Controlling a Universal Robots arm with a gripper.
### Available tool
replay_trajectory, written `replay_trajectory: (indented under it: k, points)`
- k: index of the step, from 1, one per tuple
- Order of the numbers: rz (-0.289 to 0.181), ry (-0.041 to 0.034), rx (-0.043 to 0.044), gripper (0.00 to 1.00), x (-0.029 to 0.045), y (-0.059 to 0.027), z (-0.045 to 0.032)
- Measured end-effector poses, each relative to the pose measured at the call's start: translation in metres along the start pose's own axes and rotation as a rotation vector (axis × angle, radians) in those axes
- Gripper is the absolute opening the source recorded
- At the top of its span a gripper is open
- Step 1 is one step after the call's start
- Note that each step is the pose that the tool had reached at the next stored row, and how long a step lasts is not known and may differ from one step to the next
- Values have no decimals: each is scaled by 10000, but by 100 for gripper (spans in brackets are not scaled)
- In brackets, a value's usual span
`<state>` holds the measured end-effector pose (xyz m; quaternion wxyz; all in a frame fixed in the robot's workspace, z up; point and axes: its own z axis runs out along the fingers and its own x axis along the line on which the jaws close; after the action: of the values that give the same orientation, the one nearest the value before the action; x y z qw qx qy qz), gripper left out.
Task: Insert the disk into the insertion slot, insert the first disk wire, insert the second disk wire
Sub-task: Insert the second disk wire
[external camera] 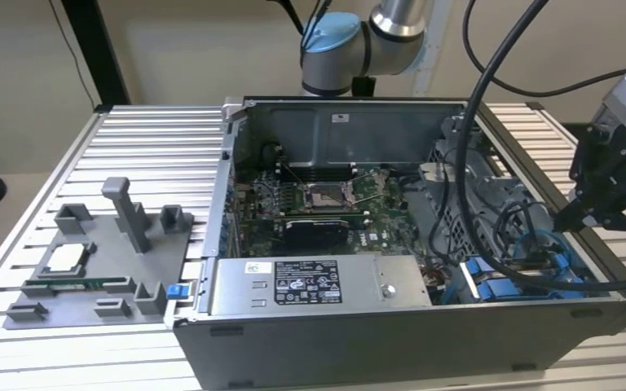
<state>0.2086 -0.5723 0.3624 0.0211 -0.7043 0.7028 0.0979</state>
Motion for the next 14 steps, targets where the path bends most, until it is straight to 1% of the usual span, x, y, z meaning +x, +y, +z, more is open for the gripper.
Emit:
replay_trajectory:
  k: [5, 11, 14]
  points:
    - [10, -9, 2, 0, 0, 0, 0]
    - [17, -40, 4, 0, 0, 0, 1]
    - [17, -46, 5, 0, -2, 2, -15]
